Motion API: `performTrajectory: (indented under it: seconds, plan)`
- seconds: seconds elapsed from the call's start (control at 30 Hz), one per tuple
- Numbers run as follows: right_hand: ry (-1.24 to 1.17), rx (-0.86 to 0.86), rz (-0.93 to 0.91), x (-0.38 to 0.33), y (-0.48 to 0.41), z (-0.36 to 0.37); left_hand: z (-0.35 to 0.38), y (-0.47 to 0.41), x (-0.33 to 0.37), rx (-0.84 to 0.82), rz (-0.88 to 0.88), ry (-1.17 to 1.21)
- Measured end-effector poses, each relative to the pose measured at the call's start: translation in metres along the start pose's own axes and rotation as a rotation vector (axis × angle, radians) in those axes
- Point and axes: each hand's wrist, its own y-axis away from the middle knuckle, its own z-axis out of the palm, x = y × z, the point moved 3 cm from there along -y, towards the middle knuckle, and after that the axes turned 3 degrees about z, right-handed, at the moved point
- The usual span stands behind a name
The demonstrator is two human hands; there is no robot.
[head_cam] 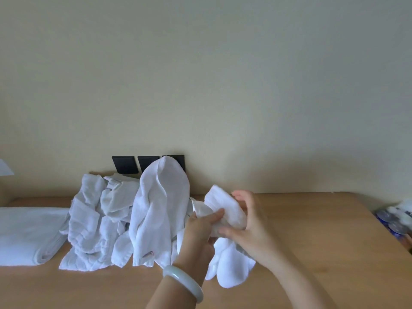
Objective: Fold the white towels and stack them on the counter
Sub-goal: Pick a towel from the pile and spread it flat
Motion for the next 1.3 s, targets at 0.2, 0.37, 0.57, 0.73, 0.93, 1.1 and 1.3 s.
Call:
performTrajectory:
  seconds: [0.2,0.37,0.57,0.73,0.93,1.1,1.3]
  plan:
    - [0.06,0.255,-0.075,0.014,0.005,-0.024,0.005,0.006,0.002,0.027,0.043,-0.036]
    - [-0.097,0.476,0.017,0.023,0.002,-0.028,0.007,0.018,-0.003,0.011,0.025,-0.049]
    - [-0.216,0.662,-0.051,-0.006,0.006,-0.023,0.007,0.022,0.002,-0.121,-0.103,-0.076]
    - [-0.007,0.576,-0.04,-0.002,0.002,-0.029,0.021,0.02,0.007,-0.197,-0.1,-0.125]
    - [0.081,0.436,-0.039,0.01,0.007,-0.049,0.048,0.028,0.012,-0.251,0.022,-0.175]
    - [0.008,0.35,-0.1,0.021,0.003,-0.089,0.089,0.038,0.009,-0.283,0.115,-0.204]
    - [-0.228,0.519,-0.067,0.053,0.003,-0.222,0.101,0.032,0.046,-0.095,0.401,-0.39]
